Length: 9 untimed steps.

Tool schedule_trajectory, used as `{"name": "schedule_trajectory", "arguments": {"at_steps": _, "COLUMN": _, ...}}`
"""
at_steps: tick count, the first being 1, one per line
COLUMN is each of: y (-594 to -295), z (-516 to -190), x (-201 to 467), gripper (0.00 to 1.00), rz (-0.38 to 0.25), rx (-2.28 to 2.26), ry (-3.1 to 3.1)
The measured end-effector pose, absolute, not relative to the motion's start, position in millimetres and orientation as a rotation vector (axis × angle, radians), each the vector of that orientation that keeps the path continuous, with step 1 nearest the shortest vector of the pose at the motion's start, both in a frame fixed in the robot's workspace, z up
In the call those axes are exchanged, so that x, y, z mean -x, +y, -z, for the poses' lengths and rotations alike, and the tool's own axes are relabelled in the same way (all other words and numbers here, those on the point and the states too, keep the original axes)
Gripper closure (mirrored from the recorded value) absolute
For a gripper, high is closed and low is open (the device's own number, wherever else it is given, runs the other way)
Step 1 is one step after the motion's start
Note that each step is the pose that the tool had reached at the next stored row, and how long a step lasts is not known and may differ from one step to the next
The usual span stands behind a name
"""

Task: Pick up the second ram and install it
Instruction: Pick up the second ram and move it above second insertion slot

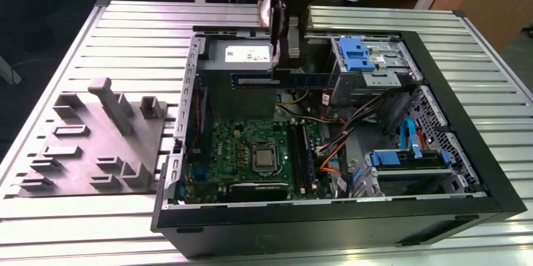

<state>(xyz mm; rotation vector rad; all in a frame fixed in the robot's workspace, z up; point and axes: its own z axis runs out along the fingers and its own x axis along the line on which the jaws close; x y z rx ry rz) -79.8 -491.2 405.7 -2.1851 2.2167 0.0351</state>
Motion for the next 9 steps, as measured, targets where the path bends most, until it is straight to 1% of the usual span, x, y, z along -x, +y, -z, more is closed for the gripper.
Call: {"name": "schedule_trajectory", "arguments": {"at_steps": 9, "y": -491.0, "z": -394.0, "x": 79.9, "gripper": 0.89, "rz": -0.035, "rx": 2.185, "ry": 2.217}}
